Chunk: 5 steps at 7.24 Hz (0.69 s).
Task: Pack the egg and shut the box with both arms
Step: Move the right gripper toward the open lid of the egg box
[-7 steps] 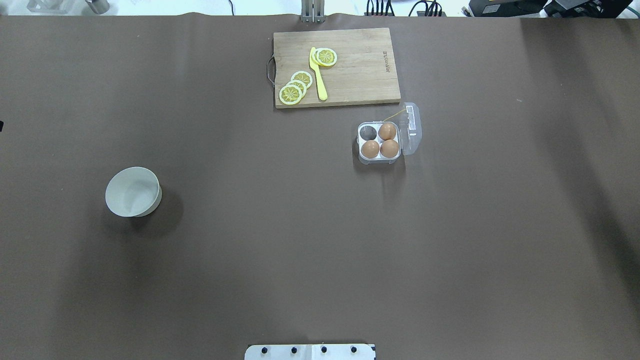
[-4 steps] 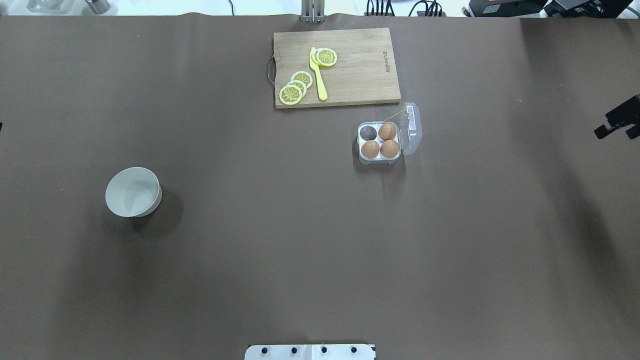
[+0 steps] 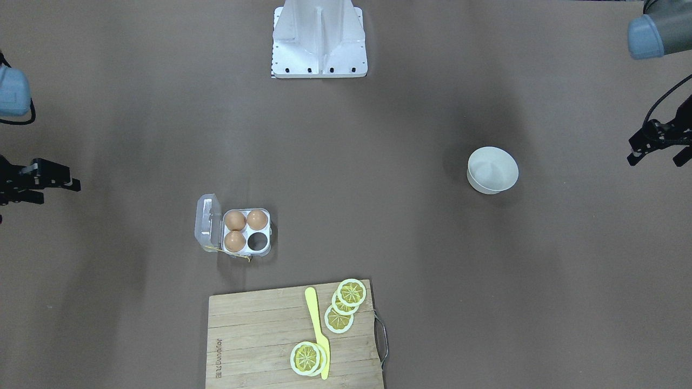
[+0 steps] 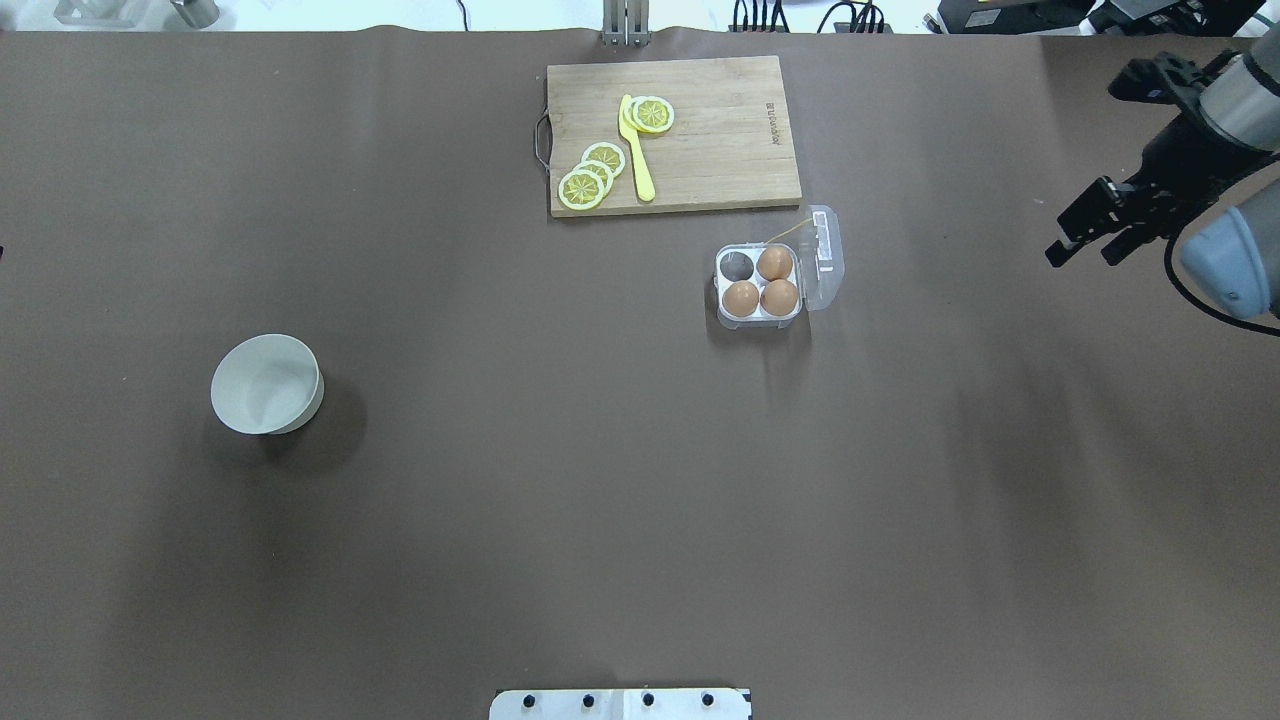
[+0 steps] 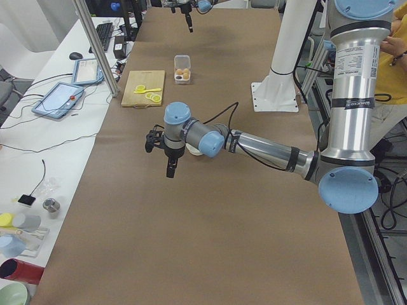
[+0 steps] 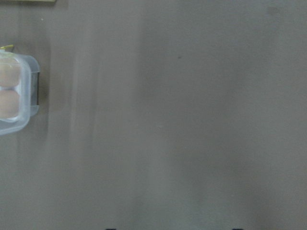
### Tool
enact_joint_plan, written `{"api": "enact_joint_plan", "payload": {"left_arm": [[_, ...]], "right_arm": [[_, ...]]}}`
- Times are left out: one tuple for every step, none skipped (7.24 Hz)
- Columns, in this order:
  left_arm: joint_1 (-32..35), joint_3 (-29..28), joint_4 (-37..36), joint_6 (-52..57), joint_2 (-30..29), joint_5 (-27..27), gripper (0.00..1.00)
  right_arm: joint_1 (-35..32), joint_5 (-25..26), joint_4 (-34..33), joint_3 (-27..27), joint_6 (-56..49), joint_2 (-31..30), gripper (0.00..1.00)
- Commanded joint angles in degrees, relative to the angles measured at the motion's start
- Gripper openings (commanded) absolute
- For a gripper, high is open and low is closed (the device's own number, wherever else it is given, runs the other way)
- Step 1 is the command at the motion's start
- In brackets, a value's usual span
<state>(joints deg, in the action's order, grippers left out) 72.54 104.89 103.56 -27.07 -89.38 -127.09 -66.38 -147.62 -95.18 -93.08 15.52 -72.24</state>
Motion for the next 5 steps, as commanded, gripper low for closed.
{"api": "enact_joint_plan", "payload": {"left_arm": [[0.06,0.48,-0.02,0.0,0.34,0.0,0.97],[0.06,0.66,-0.02,0.0,0.52,0.0,0.97],[0.06,0.75,-0.02,0.0,0.52,0.0,0.98],[0.06,0.84,-0.02,0.0,0.52,0.0,0.98],[0.06,1.36,-0.11,0.0,0.52,0.0,0.97]], "right_arm": [[3.09,0.22,0.0,3.5,2.41,5.42,0.61],[3.97,0.22,0.08,6.39,2.41,7.97,0.54],[4.68,0.14,1.39,8.86,2.41,9.91,0.51],[5.21,-0.04,3.58,11.15,2.5,11.23,0.46],[6.17,-0.13,5.6,13.26,3.72,12.9,0.37]]}}
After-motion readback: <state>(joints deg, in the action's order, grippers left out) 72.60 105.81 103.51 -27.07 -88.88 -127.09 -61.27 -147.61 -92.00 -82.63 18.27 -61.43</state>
